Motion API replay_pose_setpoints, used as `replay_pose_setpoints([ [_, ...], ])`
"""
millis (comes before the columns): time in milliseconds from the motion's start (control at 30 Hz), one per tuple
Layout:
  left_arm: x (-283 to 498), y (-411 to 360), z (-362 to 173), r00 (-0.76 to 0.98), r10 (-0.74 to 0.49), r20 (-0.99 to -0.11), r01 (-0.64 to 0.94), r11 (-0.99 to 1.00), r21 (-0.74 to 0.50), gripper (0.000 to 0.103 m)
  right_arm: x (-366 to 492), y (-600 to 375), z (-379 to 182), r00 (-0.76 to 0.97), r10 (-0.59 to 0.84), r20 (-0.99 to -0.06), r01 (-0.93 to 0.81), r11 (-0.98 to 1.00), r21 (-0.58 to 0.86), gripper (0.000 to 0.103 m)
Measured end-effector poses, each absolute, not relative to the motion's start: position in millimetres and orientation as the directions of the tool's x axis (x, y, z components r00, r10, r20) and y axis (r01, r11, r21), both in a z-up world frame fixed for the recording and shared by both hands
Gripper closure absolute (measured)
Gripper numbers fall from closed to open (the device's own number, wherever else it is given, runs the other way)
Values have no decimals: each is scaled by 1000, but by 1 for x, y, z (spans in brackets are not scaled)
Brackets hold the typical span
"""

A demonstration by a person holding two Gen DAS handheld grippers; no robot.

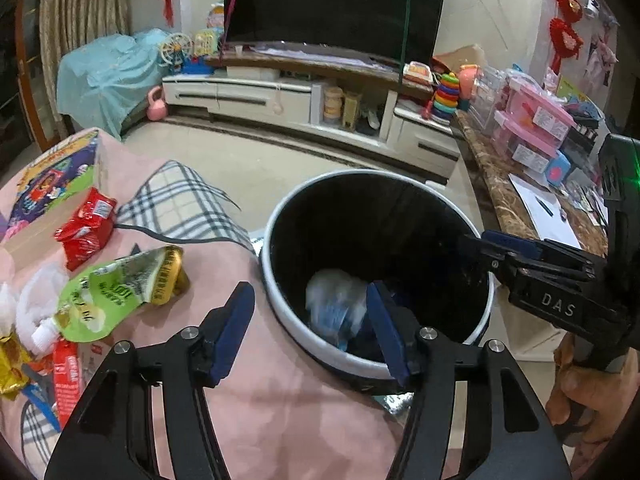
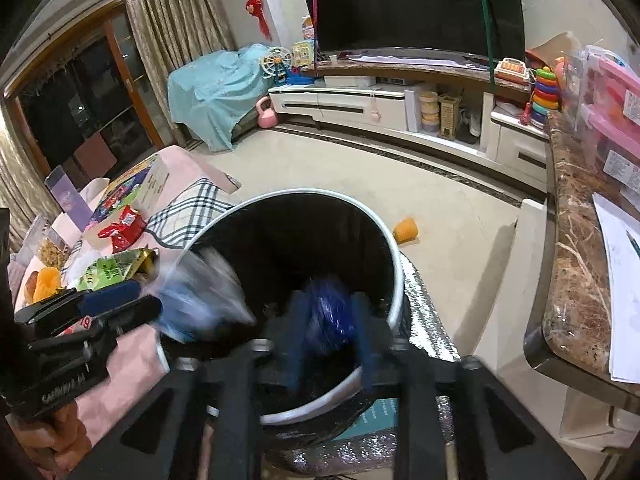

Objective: Collect trash
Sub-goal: 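Carry both items over the trash bin and open both tools to drop them, then move both open tools back over the table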

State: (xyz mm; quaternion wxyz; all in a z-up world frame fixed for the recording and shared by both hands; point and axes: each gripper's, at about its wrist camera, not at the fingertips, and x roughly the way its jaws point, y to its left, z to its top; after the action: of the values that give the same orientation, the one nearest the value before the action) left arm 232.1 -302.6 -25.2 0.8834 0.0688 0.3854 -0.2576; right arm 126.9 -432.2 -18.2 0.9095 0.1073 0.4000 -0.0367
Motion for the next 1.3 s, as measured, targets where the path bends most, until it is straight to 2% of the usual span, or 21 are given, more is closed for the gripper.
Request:
replay_pose_setpoints([
  [100,228,-295,-25,571,-401,-716,500,862,-83,43,123,-431,-16,691,37,-722,145,971,188,47],
  [233,214,-278,-27,583,-393,-712,482,872,-87,38,113,-423,-14,715,64,-696,138,963,230,25],
  [500,185,-231,-31,621,-359,-697,416,905,-95,35,95,-394,-8,748,124,-652,113,944,309,13],
  [767,169,-159,-44,650,-298,-699,281,949,-142,34,79,-352,-11,755,199,-624,60,928,368,13],
  [1300,148,-50,-63,683,-182,-707,63,980,-191,34,81,-262,-31,694,321,-645,-50,914,401,12],
])
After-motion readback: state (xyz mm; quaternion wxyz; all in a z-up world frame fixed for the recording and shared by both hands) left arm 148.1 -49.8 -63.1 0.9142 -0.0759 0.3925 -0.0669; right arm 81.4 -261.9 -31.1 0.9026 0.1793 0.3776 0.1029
